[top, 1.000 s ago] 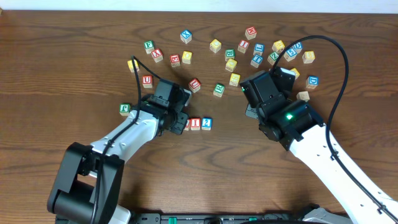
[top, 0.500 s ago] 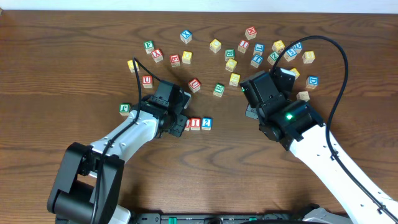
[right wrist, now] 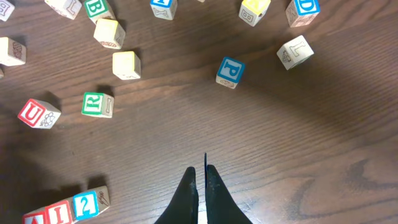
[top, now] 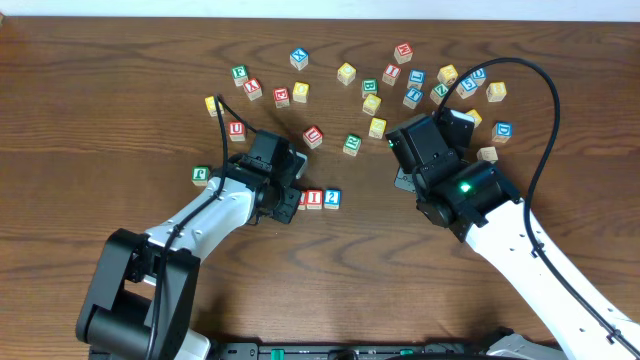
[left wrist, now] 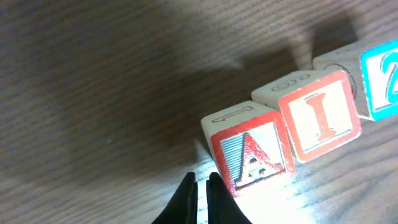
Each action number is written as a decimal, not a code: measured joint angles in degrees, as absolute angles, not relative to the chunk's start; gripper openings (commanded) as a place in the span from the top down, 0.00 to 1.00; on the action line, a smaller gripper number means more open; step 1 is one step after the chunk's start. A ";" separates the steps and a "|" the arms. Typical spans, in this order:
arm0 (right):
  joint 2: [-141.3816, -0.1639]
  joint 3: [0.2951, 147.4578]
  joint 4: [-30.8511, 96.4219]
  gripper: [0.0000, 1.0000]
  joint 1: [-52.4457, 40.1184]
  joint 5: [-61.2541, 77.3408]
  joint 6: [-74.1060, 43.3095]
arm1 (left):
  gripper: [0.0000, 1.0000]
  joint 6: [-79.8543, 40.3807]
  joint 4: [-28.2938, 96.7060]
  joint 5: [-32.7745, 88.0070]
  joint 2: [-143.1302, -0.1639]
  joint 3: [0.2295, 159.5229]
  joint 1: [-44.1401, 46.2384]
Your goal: Spell out AI2
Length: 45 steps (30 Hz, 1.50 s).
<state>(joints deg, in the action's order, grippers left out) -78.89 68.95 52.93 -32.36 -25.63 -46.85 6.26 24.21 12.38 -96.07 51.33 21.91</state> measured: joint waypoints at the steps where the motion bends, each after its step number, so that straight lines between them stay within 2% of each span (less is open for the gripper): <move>1: -78.89 68.95 52.93 0.99 -32.36 -25.58 -46.85 | 0.93 6.26 24.29 12.60 -96.07 51.33 21.91; 45: -78.89 68.95 53.58 0.99 -32.36 -25.52 -46.85 | 0.93 6.26 21.61 15.35 -96.07 51.33 21.91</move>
